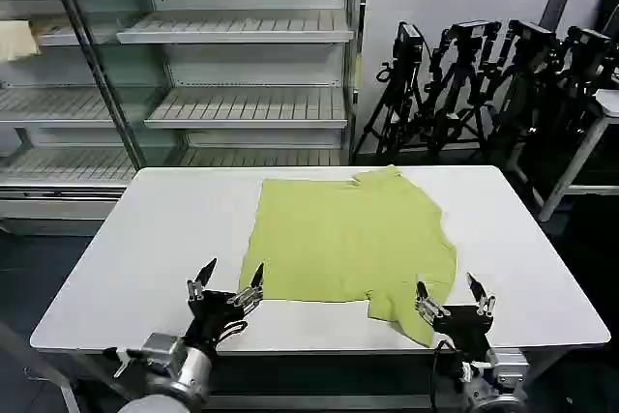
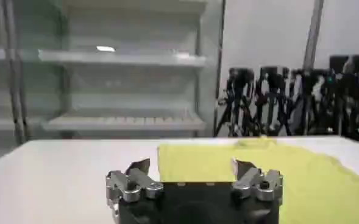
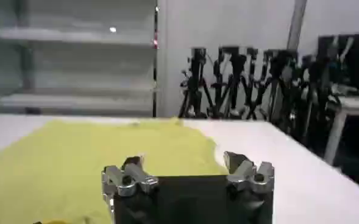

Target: Fold and organize the clothes.

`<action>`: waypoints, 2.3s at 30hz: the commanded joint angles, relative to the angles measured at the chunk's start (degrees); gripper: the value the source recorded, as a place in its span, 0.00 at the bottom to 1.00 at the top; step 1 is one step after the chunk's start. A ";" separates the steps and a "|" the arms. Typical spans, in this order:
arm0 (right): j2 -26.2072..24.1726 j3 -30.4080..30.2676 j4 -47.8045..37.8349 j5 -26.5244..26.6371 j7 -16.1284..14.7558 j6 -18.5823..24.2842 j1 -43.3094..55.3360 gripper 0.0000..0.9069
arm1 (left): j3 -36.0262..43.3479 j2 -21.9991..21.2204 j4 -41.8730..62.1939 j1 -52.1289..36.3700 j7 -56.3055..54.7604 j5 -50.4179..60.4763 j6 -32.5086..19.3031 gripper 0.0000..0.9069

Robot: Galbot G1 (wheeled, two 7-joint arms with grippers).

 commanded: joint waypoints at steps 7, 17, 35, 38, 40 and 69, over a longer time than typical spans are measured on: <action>-0.07 -2.91 -2.67 2.49 3.01 -2.80 -0.28 0.89 | 5.04 3.45 8.39 -7.83 -2.31 -5.22 4.62 1.00; 1.86 -6.40 -6.24 0.33 2.05 -2.85 0.85 0.14 | 6.24 3.15 12.13 -9.58 -1.88 -5.69 4.62 0.02; 2.26 -6.03 -2.71 1.21 1.94 -2.56 -1.46 0.00 | 5.70 3.37 10.53 -7.21 -1.97 -7.92 4.49 0.02; 2.00 -4.23 -0.43 1.10 1.34 -2.41 -2.57 0.00 | 5.06 3.31 9.35 -6.48 -1.97 -8.76 4.44 0.02; 1.66 -3.11 1.30 1.08 0.66 -1.89 -3.69 0.00 | 4.56 3.30 8.46 -5.88 -1.95 -9.21 4.42 0.02; -0.44 5.26 8.65 -7.04 -4.04 -2.60 -13.29 1.00 | 0.90 1.08 -2.99 7.62 -0.41 -0.45 4.44 1.00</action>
